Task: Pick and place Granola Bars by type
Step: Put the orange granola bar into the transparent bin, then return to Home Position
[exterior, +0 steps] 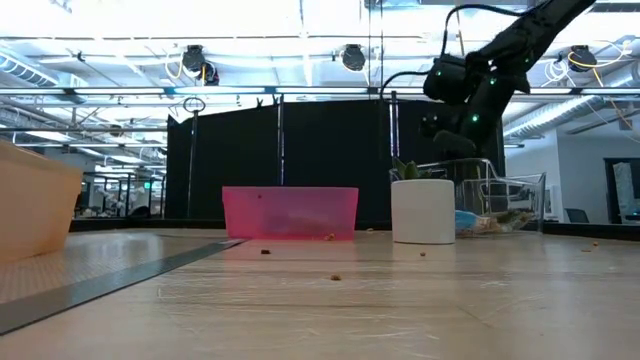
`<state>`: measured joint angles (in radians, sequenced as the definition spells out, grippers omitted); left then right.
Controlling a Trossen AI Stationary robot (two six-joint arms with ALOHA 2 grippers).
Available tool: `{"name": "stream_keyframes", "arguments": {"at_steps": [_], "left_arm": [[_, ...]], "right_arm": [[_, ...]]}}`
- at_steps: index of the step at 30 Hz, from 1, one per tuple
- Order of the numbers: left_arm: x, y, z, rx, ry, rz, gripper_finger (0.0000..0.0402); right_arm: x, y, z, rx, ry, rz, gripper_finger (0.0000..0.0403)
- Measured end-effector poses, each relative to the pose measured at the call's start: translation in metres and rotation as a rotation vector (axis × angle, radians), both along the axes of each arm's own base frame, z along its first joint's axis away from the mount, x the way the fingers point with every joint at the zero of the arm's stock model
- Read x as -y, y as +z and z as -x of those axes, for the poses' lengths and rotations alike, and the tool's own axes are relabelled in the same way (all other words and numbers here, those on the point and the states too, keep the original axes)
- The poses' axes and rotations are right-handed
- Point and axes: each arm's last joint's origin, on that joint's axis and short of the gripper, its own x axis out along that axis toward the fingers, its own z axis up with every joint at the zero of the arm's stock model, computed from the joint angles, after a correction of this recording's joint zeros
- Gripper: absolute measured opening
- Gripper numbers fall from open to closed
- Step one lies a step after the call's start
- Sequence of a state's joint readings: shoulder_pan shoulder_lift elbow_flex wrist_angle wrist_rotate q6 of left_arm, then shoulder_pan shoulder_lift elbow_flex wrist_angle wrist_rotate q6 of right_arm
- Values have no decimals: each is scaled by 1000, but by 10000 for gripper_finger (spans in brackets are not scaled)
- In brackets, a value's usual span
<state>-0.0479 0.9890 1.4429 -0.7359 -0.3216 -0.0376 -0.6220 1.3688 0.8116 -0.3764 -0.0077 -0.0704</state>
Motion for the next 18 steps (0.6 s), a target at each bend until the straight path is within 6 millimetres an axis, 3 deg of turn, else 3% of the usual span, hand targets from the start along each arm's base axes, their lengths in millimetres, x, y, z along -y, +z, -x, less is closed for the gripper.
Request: {"name": "stream_keyframes", "arguments": {"at_steps": [7, 13, 18], "left_arm": [[6, -2, -4, -18, -191, 37, 255], [7, 0, 0, -15, -261, 4, 255], [7, 2, 6, 2, -265, -13, 255]], "right_arm": [[-9, 24, 7, 106, 31, 19, 146], [-33, 71, 26, 350, -14, 57, 163], [-64, 107, 44, 577, 82, 87, 167]]}}
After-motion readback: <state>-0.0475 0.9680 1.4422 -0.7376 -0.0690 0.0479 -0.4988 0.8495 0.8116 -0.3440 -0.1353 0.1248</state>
